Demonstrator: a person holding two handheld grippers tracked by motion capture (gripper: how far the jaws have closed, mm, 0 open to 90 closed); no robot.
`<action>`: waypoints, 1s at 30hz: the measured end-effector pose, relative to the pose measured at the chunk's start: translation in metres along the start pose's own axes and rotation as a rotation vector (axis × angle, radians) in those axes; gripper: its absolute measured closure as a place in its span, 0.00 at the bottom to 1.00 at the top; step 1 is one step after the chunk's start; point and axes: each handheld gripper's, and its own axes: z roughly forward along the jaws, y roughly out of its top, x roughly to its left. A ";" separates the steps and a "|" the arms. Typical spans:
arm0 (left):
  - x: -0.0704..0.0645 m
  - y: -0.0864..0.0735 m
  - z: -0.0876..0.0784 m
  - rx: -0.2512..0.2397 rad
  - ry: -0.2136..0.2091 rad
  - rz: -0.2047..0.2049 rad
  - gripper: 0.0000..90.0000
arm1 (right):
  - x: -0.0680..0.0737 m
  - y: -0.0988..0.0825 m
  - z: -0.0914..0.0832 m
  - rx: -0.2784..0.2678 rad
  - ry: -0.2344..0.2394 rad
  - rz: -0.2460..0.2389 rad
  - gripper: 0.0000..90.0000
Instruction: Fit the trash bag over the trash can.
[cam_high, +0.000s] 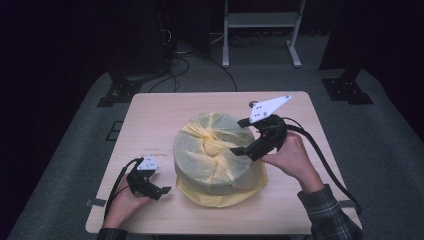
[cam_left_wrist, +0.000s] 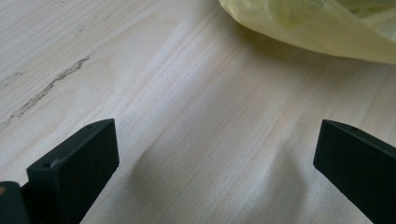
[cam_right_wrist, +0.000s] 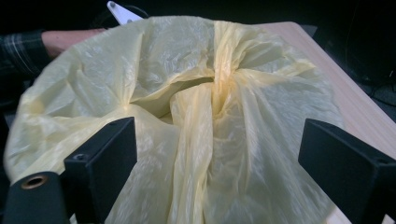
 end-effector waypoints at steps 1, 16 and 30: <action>0.000 -0.001 0.001 0.000 -0.005 -0.001 0.00 | 0.000 0.002 0.005 0.010 -0.001 -0.006 0.12; 0.002 -0.008 0.011 -0.064 -0.021 0.015 0.00 | 0.005 0.006 0.066 0.242 0.035 -0.065 0.13; 0.001 -0.007 0.015 -0.086 -0.030 0.025 0.00 | 0.008 0.014 0.093 0.525 0.074 -0.066 0.11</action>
